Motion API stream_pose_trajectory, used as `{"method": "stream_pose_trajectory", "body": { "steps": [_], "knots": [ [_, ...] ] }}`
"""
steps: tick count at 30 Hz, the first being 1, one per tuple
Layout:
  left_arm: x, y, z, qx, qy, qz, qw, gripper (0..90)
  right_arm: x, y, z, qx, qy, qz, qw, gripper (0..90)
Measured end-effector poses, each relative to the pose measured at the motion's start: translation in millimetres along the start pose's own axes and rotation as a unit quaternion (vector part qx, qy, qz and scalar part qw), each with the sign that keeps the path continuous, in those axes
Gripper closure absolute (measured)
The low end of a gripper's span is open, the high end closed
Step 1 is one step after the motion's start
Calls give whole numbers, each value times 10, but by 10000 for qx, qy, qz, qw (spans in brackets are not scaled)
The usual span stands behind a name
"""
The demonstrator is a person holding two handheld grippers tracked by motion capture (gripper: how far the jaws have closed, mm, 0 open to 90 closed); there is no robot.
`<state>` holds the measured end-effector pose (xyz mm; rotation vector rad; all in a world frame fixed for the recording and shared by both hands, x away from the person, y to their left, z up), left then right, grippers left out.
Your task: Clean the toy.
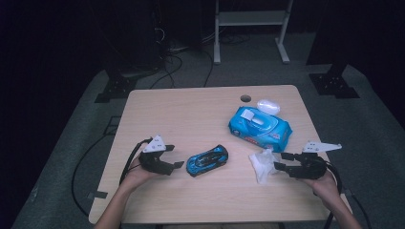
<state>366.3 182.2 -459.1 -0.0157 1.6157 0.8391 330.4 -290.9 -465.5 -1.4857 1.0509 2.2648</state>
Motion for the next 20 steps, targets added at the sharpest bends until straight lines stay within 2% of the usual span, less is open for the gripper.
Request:
{"method": "stream_pose_trajectory", "body": {
  "steps": [10, 20],
  "knots": [
    [73, 134, -5, -64, 56, -61, 9999, 198, -8, -3, 20, 9, 43, -6, 10000, 375],
    [223, 167, -2, -160, 227, -90, 9996, 184, 23, -12, 29, 22, -18, -181, 9998, 346]
  ]
}}
Point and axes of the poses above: each handheld gripper's, and its own axes: y roughly backward along the jaws, x roughly out of its underside, z roughly to its left, the point moved 3 cm from there along -y, roughly forward along the jaws, and after that the axes turned 5 degrees about -z, right-handed, at the moved point
